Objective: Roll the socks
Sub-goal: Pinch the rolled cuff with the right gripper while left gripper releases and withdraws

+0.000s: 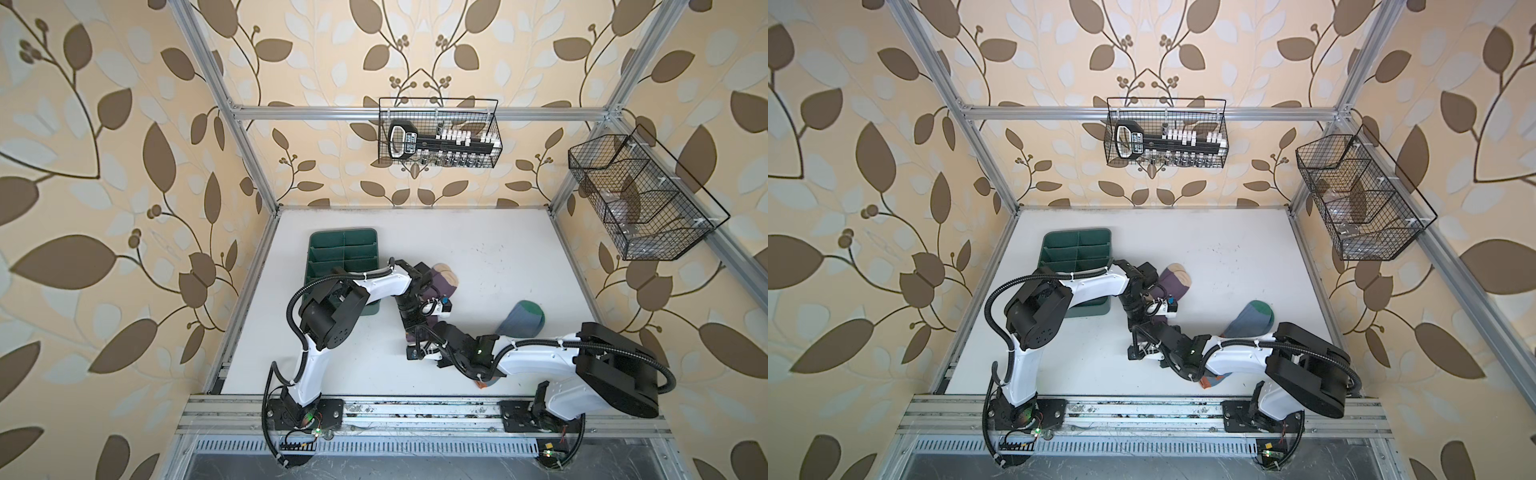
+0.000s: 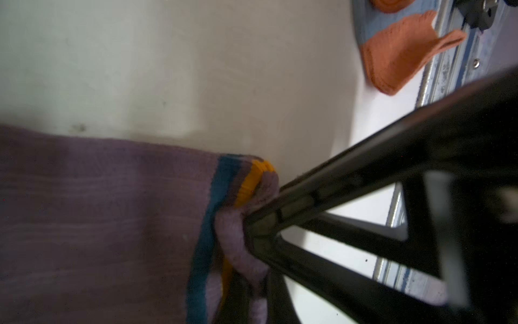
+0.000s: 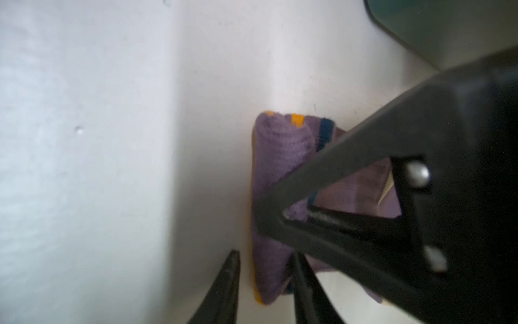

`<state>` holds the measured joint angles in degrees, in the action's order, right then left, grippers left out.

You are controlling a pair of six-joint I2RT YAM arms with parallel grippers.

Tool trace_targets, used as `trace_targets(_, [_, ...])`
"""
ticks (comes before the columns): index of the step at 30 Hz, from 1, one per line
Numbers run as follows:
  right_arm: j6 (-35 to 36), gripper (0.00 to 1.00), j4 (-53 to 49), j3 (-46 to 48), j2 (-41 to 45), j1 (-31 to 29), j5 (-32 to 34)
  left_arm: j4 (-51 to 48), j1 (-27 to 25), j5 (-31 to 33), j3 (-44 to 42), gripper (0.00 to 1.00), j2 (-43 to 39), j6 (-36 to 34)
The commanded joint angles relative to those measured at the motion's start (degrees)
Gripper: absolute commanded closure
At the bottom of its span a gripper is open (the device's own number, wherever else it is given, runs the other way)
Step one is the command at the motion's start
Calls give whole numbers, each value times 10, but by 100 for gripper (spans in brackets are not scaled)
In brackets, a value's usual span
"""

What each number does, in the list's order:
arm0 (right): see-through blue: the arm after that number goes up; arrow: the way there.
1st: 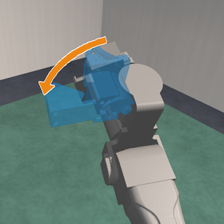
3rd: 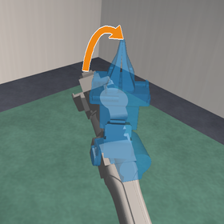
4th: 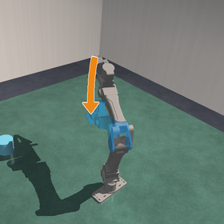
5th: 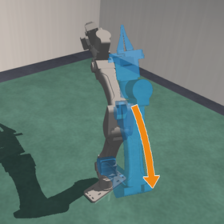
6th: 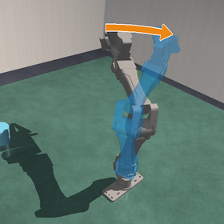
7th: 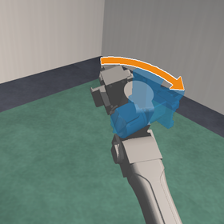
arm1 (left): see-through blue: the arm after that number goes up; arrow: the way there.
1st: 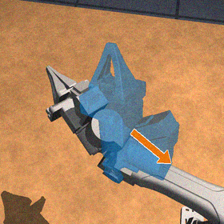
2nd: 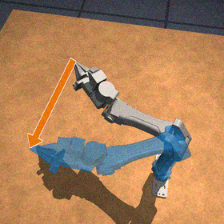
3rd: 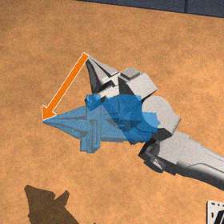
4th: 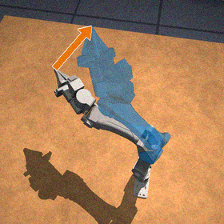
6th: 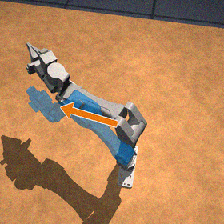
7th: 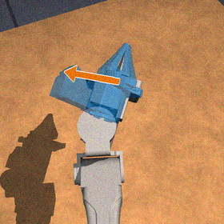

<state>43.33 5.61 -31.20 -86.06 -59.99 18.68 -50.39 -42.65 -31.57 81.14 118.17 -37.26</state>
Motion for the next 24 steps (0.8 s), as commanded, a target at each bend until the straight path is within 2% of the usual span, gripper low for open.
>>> trace_targets(1, [8,81,10,-13,-35,2,-26,-11,3,-5,1,91,6,-5])
trace_targets(5, [5,97,-14,-22,-46,4,-24,0,3,1,-7,91,-5,-3])
trace_targets(8, [4,100,-36,-27,-45,2,-22,10,3,-1,-13,84,-24,5])
trace_targets(14, [-16,100,-140,-55,-28,7,-55,113,8,60,-88,53,-142,59])
trace_targets(15, [-21,100,-158,-59,-22,9,-68,133,11,78,-102,29,-168,76])
trace_targets(16, [-27,100,-177,-64,-18,12,-82,147,15,89,-115,2,-193,85])
trace_targets(20, [-51,100,-276,-106,-27,32,-158,188,35,128,-163,1,-283,116])
trace_targets(23, [-73,100,-344,-142,-46,48,-204,217,52,209,-189,1,-350,144])
trace_targets(24, [-74,100,-360,-149,-49,53,-223,240,56,259,-208,1,-386,162])
